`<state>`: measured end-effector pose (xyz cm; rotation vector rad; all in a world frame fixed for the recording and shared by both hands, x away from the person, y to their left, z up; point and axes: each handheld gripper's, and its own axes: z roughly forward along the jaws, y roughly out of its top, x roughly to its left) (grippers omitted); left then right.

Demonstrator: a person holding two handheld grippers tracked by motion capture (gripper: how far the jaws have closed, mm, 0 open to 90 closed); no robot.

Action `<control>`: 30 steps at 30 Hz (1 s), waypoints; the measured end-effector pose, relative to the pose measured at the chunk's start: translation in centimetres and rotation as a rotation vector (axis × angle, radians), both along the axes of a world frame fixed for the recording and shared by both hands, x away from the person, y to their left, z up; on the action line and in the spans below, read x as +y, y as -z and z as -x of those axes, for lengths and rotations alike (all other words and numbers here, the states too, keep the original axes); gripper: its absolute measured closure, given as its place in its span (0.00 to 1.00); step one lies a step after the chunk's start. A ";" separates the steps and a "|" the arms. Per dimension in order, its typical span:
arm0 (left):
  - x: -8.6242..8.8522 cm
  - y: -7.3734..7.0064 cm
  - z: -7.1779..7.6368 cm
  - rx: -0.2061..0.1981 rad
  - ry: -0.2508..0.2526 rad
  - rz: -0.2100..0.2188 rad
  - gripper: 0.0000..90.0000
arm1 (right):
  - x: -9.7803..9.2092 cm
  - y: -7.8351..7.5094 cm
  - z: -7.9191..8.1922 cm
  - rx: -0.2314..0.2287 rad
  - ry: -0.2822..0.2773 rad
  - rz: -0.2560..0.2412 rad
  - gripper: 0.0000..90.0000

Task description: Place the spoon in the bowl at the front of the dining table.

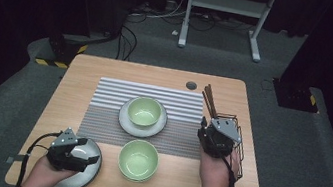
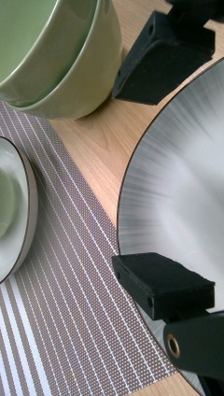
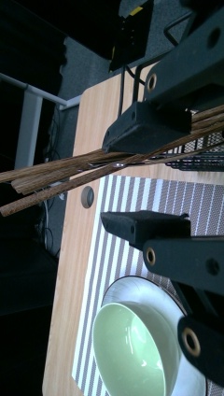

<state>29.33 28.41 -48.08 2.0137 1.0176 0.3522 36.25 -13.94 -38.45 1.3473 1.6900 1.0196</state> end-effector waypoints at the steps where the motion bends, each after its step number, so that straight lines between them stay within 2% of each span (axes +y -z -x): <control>1: 0.0 0.0 0.0 0.000 0.001 0.000 0.20 | 0.0 0.0 0.0 0.002 0.002 0.002 0.68; 18: -0.2 -0.1 0.1 -0.001 0.009 0.005 0.21 | -0.2 0.1 -0.2 0.034 0.028 0.020 0.90; 30: -0.3 -0.2 0.2 -0.005 0.014 0.002 0.21 | -0.1 0.0 -0.1 0.033 0.042 0.024 0.94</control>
